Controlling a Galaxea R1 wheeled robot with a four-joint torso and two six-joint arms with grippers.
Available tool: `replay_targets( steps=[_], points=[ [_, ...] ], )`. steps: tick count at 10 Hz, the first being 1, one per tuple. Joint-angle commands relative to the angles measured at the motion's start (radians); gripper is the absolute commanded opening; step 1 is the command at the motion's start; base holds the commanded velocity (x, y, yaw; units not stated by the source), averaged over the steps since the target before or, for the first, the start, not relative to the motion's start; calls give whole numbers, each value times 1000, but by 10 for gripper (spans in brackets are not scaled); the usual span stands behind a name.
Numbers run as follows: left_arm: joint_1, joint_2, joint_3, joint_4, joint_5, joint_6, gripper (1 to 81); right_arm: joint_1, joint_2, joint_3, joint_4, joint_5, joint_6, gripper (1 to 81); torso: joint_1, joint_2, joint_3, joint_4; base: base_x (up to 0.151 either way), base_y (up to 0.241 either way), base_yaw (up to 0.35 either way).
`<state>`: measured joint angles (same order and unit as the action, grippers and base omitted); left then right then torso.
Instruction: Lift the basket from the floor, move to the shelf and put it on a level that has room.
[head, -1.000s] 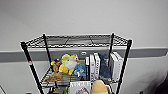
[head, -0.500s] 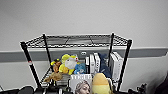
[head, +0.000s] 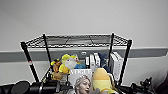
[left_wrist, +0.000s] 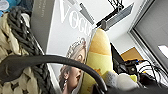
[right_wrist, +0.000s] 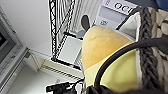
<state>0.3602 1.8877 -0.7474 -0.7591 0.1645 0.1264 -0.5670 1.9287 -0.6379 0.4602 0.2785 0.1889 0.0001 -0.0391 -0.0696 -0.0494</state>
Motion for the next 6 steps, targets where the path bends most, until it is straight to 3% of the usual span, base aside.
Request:
replay_targets(
  steps=[1, 6],
  points=[
    [-177, -11, 118, -78, 29, 9, 10, 187, -24, 141, 14, -44, 4, 10, 0, 0, 0, 0, 0, 0, 0],
    [-304, -45, 152, -166, 30, -13, 10, 307, -61, 184, 98, -50, 4, 10, 0, 0, 0, 0, 0, 0, 0]
  ],
)
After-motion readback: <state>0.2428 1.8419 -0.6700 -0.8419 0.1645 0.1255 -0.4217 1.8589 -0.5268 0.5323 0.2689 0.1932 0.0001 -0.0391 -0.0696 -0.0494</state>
